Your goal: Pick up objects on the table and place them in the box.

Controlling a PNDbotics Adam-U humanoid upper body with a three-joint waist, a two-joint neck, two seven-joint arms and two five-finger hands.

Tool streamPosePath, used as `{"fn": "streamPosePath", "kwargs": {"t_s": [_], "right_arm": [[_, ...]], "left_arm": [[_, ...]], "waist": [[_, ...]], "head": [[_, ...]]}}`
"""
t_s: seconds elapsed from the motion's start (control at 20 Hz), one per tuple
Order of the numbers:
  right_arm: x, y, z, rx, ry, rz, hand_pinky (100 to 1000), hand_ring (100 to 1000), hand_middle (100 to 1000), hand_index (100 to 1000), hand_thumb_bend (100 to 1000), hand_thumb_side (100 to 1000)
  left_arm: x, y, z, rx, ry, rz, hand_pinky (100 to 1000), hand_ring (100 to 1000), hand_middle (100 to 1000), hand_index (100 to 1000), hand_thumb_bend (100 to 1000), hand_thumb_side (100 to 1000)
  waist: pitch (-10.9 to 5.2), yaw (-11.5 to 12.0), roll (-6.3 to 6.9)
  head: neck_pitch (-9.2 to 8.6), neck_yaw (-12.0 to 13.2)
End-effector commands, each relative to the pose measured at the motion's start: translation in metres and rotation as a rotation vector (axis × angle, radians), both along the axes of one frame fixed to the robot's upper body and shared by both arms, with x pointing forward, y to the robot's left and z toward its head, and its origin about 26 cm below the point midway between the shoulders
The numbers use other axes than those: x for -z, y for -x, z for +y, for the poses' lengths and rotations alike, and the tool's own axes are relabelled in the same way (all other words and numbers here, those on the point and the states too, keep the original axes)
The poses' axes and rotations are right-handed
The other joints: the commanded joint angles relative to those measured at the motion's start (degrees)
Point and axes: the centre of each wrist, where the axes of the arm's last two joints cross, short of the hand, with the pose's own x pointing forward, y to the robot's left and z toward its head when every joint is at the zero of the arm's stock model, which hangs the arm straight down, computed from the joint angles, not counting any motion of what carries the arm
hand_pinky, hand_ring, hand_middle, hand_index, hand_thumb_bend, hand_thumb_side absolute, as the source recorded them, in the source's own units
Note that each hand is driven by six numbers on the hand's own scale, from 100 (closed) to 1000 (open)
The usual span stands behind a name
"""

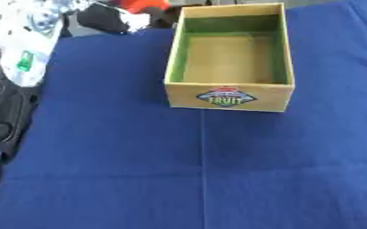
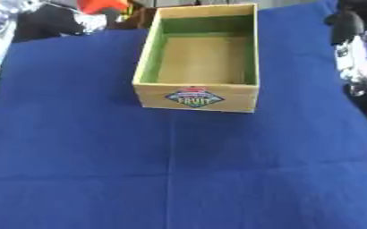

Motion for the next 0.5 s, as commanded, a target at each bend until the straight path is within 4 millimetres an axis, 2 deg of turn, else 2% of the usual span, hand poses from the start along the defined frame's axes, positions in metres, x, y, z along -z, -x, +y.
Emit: {"fn": "streamPosePath", "kwargs": {"t_s": [0.05, 0.5], "right_arm": [[-0.010, 0.004, 0.007, -0.042, -0.007, -0.039, 932, 868, 613, 797, 114, 613], [-0.016, 0.005, 0.017, -0.091, -0.029, -0.064, 931, 868, 616, 797, 100, 604]], "left_arm": [[-0.012, -0.001, -0.005, -0.003, 0.023, -0.071, 300, 388, 276, 467, 100, 631], [0.009, -0.032, -0.032, -0.007, -0.068, -0.089, 311, 398, 281, 480, 100, 643]], "waist": [[-1.00, -0.6, -0.09], [-0.33, -3.0, 0.36]], "head": [[-0.75, 2.4], [-1.28, 6.3]]}}
